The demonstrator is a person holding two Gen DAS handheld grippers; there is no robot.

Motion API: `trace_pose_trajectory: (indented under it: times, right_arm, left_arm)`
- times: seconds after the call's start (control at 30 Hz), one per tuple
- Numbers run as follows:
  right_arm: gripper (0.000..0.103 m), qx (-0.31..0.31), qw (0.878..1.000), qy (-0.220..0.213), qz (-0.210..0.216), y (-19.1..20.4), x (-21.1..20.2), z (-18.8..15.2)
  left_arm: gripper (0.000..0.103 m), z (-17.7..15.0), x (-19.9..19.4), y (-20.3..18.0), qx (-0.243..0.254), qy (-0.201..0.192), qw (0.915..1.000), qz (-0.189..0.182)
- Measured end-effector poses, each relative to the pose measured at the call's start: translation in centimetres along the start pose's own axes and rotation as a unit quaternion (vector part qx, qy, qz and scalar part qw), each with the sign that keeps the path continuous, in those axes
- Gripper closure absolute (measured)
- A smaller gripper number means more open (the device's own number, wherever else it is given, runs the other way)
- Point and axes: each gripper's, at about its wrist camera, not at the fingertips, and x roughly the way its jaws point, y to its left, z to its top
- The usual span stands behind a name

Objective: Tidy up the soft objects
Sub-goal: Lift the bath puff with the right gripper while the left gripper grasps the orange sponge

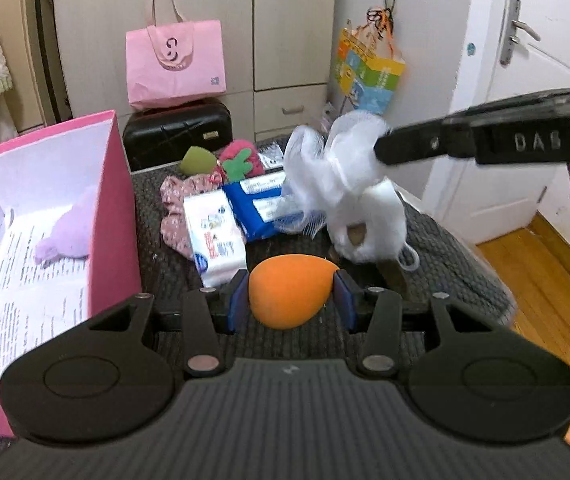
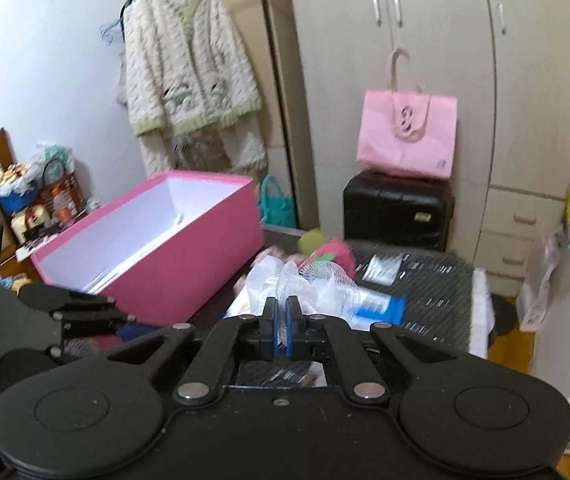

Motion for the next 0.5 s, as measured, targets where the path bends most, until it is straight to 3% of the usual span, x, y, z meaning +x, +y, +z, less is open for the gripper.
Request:
trace_pose_trajectory:
  times: [0.5]
  right_arm:
    - [0.098, -0.017, 0.995, 0.073, 0.069, 7.0, -1.6, -3.3]
  left_arm:
    - [0.059, -4.3, -6.5, 1.7, 0.013, 0.031, 0.9994, 0.001]
